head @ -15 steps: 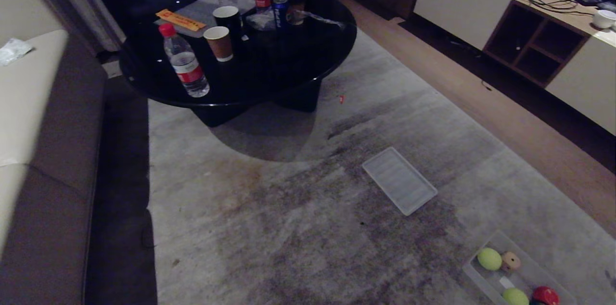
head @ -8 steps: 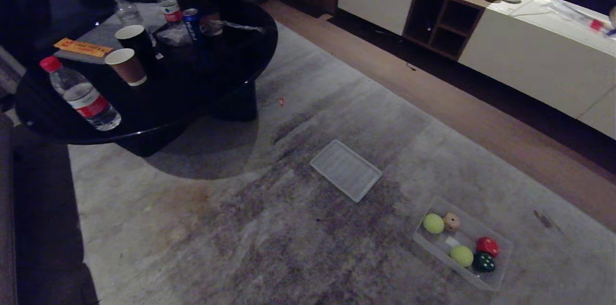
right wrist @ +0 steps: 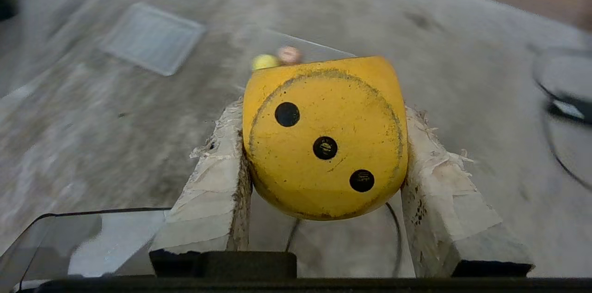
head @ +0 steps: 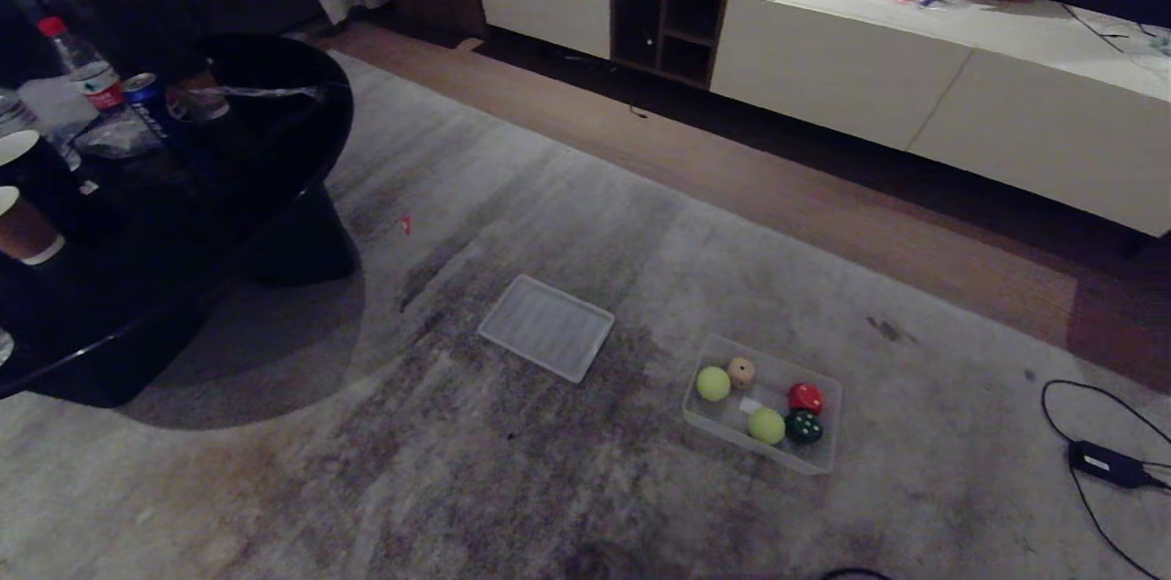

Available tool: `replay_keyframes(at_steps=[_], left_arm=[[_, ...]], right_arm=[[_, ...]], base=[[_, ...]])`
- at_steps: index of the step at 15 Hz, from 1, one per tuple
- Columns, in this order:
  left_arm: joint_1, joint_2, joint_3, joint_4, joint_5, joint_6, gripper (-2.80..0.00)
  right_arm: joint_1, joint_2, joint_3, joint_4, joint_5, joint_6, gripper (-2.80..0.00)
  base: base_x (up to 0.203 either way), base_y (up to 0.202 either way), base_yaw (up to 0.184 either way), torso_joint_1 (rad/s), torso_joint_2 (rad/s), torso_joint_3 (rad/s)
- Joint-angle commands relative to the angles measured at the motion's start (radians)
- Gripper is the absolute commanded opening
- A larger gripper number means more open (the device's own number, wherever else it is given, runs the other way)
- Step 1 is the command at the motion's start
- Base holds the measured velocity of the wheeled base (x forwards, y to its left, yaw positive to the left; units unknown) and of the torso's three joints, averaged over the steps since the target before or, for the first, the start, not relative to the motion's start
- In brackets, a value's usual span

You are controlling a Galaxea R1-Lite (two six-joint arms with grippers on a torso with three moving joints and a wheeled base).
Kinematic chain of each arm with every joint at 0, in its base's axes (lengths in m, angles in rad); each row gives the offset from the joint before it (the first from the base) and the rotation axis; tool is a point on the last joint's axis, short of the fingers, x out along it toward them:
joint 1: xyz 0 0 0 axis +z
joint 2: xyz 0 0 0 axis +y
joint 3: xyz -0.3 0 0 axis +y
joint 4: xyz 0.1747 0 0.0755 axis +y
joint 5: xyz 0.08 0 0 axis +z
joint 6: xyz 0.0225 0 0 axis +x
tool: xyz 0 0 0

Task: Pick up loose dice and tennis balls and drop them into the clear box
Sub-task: Put the toys in the box

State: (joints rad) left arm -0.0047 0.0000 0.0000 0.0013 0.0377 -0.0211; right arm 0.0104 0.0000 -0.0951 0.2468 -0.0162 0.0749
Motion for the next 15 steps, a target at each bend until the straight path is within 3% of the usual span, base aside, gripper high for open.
replay_keyframes(at_steps=[1, 6, 15], left_arm=[[0.000, 0.002, 0.002, 0.000, 0.001, -0.002, -2.80], [0.000, 0.002, 0.002, 0.000, 0.002, -0.011, -2.80], [0.000, 0.002, 0.002, 0.000, 0.002, -0.011, -2.80]], right_arm=[[0.000, 0.002, 0.000, 0.002, 0.000, 0.000, -2.80], [0.000, 0.002, 0.000, 0.002, -0.001, 0.000, -2.80], [0.000, 0.002, 0.000, 0.002, -0.001, 0.000, -2.80]], base=[[0.004, 0.007, -0.118, 0.001, 0.00, 0.004], [0.000, 0.001, -0.012, 0.001, 0.00, -0.016], [0.000, 0.000, 0.000, 0.003, 0.00, -0.191]])
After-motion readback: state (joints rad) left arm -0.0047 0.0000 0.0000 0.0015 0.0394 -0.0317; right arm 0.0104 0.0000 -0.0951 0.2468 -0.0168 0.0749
